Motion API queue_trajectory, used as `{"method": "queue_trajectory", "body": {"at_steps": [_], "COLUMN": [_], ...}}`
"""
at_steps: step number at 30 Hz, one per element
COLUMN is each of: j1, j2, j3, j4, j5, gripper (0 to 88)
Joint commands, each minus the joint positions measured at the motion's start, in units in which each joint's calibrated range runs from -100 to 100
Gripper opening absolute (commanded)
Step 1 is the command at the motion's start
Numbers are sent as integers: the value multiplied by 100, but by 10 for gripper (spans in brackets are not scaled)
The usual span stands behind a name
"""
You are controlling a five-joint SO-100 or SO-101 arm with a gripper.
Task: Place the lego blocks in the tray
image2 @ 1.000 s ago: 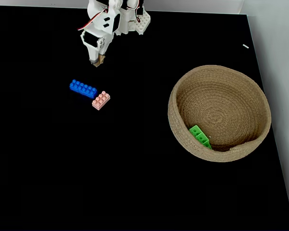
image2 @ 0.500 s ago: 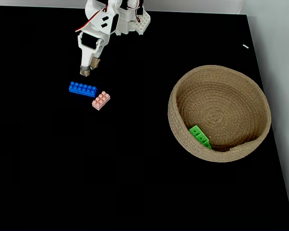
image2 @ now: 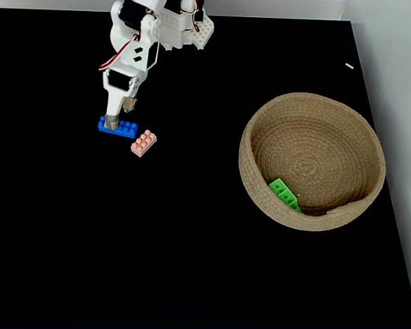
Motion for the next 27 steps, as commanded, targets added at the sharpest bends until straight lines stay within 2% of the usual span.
{"method": "queue_trajectory", "body": {"at_steps": [1,10,15,19,21,24,27], "j1": [81,7,-34,-26,-10,-1,-1], "j2": [424,1180,1619,1842,1868,1877,1877], "j3": [-504,-1033,-1480,-1708,-1735,-1735,-1735], "j4": [-42,125,466,608,616,616,616], "j5": [132,151,68,44,44,39,39], "gripper": [283,250,144,167,151,104,3]}}
